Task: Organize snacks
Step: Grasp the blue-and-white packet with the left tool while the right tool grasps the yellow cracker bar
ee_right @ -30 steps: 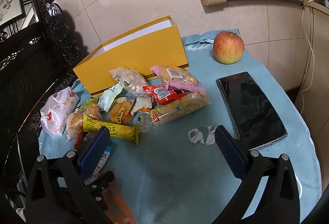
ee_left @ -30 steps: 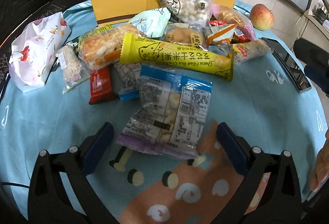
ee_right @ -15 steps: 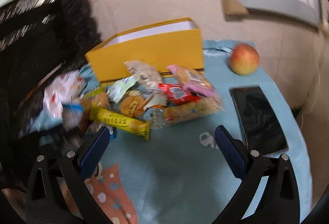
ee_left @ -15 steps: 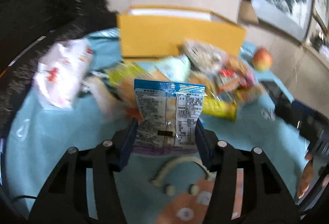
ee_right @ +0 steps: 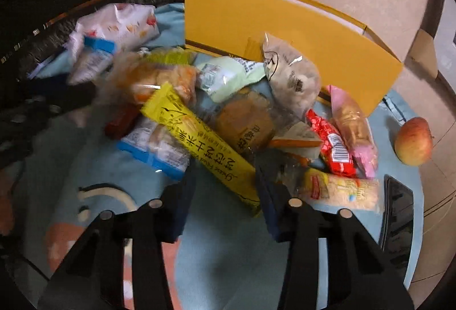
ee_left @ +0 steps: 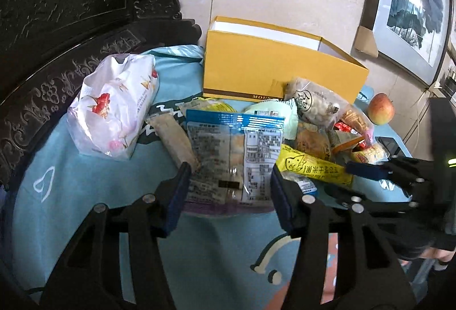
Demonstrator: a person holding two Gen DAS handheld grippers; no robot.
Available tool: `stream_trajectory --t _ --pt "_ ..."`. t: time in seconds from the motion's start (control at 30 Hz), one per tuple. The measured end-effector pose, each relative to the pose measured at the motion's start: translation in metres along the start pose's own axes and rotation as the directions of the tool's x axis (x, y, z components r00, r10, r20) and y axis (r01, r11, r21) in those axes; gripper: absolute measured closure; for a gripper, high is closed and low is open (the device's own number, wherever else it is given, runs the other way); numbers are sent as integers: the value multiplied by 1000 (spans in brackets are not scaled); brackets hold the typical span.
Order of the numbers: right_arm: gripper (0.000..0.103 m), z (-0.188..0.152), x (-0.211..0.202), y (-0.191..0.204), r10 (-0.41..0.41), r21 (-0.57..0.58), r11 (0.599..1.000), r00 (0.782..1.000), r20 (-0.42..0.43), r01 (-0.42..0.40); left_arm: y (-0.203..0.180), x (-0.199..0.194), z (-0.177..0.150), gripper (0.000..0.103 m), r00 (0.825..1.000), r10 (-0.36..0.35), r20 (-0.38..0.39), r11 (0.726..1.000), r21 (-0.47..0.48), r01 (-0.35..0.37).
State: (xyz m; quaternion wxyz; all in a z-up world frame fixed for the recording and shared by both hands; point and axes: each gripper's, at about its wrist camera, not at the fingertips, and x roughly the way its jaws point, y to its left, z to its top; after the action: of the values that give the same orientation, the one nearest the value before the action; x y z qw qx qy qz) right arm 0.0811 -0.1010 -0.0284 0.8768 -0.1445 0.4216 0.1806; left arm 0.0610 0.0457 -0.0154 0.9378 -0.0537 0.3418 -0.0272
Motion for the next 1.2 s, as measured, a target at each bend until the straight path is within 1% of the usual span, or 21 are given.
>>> stream_trajectory --t 0.03,0.1,0.13,0.2,0.23,0.27,0.43,0.5,0.6,0.63,0.67,0.73,0.8,0.87,0.9,1.0,1.03,1.13,1.2 --pt "59 2 4 1 -9 -4 1000 1000 -3 9 0 -1 0 48 1000 -5 0 1000 -4 5" --pt "66 7 7 0 -2 4 1000 1000 -11 2 1 -1 0 48 1000 -14 2 1000 -7 14" --pt "67 9 8 2 -2 -3 1000 1000 -15 2 0 -1 0 48 1000 -16 1 1000 -4 16" --pt "71 10 10 10 -37 -57 998 999 -23 35 -1 -1 0 48 1000 -16 -3 1000 -1 16" --pt "72 10 10 16 -65 -99 993 997 -28 62 -1 0 0 47 1000 -15 -6 1000 -3 15" --pt "72 10 11 19 -72 -113 991 997 -29 68 0 1 -1 47 1000 -14 -9 1000 -5 14" --pt "72 21 13 10 -17 -171 985 997 -69 5 1 6 -3 47 999 -18 -34 1000 -17 17" --pt "72 26 16 14 -4 -212 977 996 -85 -14 2 8 -3 47 999 -15 -40 1000 -20 14" --pt "72 32 31 25 -19 -273 962 994 -106 -11 1 9 -3 47 999 -23 -42 1000 -14 23" --pt "74 34 37 28 -26 -277 961 994 -110 -6 0 9 -3 47 999 -23 -43 1000 -10 23" --pt "78 35 40 30 -25 -270 963 993 -116 -7 0 10 -3 47 999 -23 -45 1000 -9 22" --pt "81 37 38 29 -21 -245 969 993 -120 -9 1 11 -3 47 998 -29 -51 1000 -14 29" --pt "83 34 29 15 40 -140 989 993 -110 -55 2 12 -3 47 998 -30 -50 999 -19 29" --pt "83 27 17 -2 99 -33 994 991 -93 -103 2 11 -4 47 998 -32 -47 999 -25 31" --pt "83 23 10 -13 132 30 991 988 -76 -130 2 12 -4 47 998 -30 -46 999 -25 29" --pt "83 8 -13 -36 191 154 971 981 -28 -185 0 14 -5 47 998 -27 -50 999 -19 26" --pt "83 3 -26 -44 214 194 958 977 -1 -210 0 15 -6 47 998 -31 -51 999 -24 30" --pt "83 -3 -63 -61 226 247 940 971 73 -237 2 12 -2 47 997 -50 -64 997 -69 45" --pt "83 -2 -85 -68 217 260 935 969 117 -240 0 3 4 47 996 -69 -51 994 -84 64"
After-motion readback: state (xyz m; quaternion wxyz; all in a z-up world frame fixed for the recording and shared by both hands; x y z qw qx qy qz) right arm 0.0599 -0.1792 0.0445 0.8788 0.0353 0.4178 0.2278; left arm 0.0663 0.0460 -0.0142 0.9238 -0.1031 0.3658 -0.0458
